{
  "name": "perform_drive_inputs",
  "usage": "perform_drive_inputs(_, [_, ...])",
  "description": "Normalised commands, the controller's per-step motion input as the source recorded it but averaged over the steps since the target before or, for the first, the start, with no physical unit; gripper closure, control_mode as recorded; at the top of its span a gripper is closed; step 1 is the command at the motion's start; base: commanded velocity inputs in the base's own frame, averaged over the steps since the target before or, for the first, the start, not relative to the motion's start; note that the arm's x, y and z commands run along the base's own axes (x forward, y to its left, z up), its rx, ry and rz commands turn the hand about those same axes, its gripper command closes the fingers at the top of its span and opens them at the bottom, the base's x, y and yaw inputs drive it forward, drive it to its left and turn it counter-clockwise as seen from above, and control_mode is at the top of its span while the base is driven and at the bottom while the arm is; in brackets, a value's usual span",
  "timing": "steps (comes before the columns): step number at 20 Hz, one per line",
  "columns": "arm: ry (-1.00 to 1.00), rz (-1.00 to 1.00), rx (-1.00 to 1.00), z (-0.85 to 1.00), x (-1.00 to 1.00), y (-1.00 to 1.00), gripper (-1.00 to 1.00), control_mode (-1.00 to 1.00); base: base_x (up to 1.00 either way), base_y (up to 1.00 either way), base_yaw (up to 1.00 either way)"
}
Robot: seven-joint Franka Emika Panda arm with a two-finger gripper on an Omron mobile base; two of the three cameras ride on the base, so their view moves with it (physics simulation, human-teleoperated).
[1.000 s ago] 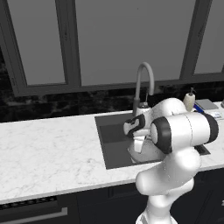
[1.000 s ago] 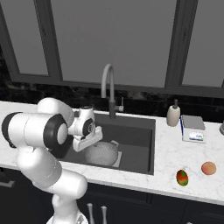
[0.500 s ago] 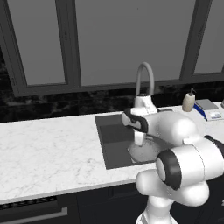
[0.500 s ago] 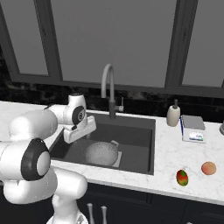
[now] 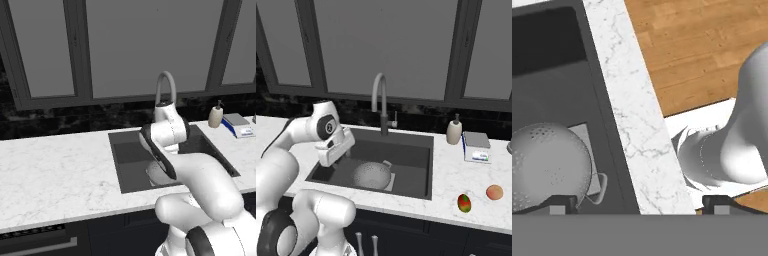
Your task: Put the colander in the sink, put the mango, peach in the colander, and turn on the sink faucet and pour water over the colander.
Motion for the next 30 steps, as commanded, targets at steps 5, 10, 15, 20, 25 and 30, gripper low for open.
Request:
perform_drive_inputs(5, [0.01, 0.21, -0.11, 0.33, -0.48, -0.39, -1.0, -1.0, 0.0, 0.0, 0.0])
perform_drive_inputs(10, [0.07, 0.23, -0.05, 0.3, -0.24, -0.66, -1.0, -1.0, 0.0, 0.0, 0.0])
perform_drive_inputs(15, [0.07, 0.28, -0.08, 0.23, -0.22, -0.73, -1.0, -1.0, 0.0, 0.0, 0.0])
perform_drive_inputs(20, [0.06, 0.3, -0.06, 0.14, -0.26, -0.78, -1.0, -1.0, 0.0, 0.0, 0.0])
perform_drive_inputs(25, [0.14, 0.27, -0.01, 0.04, -0.14, -0.85, -1.0, -1.0, 0.0, 0.0, 0.0])
perform_drive_inputs(30, [0.29, 0.19, 0.0, 0.0, 0.0, -0.91, -1.0, -1.0, 0.0, 0.0, 0.0])
